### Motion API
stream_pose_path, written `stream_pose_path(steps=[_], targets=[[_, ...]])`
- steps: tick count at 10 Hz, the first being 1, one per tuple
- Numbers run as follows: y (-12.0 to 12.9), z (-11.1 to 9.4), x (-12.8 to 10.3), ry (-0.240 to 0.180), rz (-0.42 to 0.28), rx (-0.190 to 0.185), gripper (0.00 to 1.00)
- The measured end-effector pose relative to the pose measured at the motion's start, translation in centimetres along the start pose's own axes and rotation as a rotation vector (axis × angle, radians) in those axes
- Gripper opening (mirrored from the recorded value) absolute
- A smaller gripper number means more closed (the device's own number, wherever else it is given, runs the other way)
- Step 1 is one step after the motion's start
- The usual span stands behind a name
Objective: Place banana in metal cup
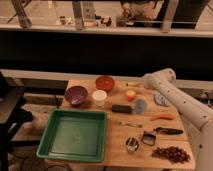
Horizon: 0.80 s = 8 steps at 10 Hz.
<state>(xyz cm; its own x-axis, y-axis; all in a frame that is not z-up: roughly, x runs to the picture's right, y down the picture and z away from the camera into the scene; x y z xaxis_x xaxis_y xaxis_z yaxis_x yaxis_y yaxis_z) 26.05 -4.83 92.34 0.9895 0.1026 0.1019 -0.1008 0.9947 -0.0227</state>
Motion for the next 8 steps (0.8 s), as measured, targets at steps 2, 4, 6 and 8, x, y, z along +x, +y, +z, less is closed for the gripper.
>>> stream_pose_path(steps=[2, 4, 6, 8], targets=[[-0.9, -2.9, -0.4, -0.001, 0.009, 0.017, 0.0], [-1.7, -5.7, -0.6, -0.019, 0.056, -0.019, 0.0], [-2.7, -8.6, -0.6, -0.046, 0.103, -0.082, 0.0], [-3.4, -11.5, -1.1, -0.059, 0.127, -0.114, 0.0]])
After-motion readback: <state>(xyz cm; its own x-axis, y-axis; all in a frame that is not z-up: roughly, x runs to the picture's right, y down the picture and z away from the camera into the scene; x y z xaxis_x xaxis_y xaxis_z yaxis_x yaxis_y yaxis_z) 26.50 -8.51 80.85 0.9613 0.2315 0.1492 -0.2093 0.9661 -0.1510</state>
